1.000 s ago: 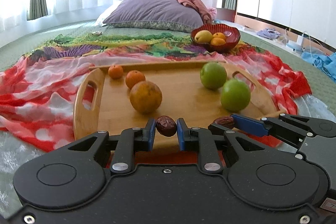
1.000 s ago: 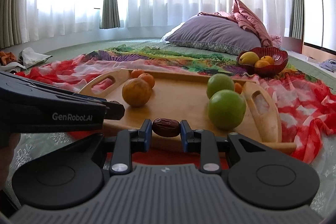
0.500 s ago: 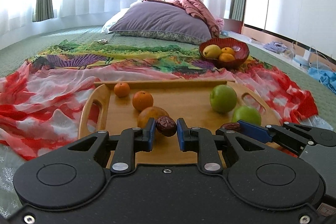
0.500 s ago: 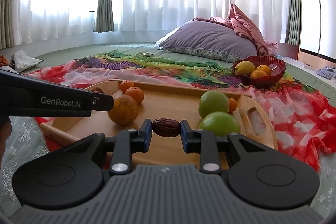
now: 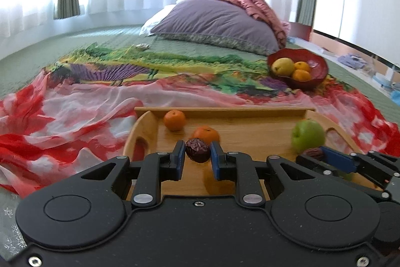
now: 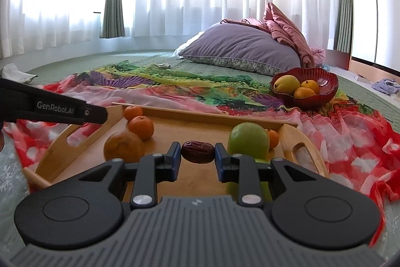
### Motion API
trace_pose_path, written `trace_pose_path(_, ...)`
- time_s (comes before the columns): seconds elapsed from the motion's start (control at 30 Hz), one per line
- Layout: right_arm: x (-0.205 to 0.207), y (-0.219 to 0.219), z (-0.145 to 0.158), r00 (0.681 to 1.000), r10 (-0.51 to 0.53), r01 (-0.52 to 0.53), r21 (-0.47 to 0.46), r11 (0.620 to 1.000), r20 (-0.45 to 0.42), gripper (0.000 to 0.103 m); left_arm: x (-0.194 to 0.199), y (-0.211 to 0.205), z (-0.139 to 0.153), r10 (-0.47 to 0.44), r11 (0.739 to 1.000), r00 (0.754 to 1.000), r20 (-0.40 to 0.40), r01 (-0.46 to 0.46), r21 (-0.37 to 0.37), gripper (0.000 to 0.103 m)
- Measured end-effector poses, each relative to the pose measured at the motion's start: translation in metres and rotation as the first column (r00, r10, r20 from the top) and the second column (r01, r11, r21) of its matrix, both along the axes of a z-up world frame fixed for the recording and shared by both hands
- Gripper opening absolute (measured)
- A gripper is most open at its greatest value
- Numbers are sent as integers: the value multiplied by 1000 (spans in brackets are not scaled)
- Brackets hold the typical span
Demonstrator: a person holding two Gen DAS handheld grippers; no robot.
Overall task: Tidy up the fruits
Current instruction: 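Carry the date onto the tray and open the left tool while the right tool carries its date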
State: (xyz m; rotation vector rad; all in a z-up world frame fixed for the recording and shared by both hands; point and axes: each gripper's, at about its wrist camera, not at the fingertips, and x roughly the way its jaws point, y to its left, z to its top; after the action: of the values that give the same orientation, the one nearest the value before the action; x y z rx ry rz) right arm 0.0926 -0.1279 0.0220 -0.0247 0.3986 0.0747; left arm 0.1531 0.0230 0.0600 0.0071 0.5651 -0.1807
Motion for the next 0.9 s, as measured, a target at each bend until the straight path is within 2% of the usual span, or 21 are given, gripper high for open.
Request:
trace_pose_path(0.23, 28, 2, -3, 999, -13, 13, 3, 1000, -30, 33, 24, 5, -16, 35, 999, 998, -60, -36, -11, 21)
trace_pose_path(0.9, 64, 8, -14, 994, -11, 10, -10, 1000, -108, 33, 48, 7, -37, 56, 998, 994, -94, -55, 7, 21)
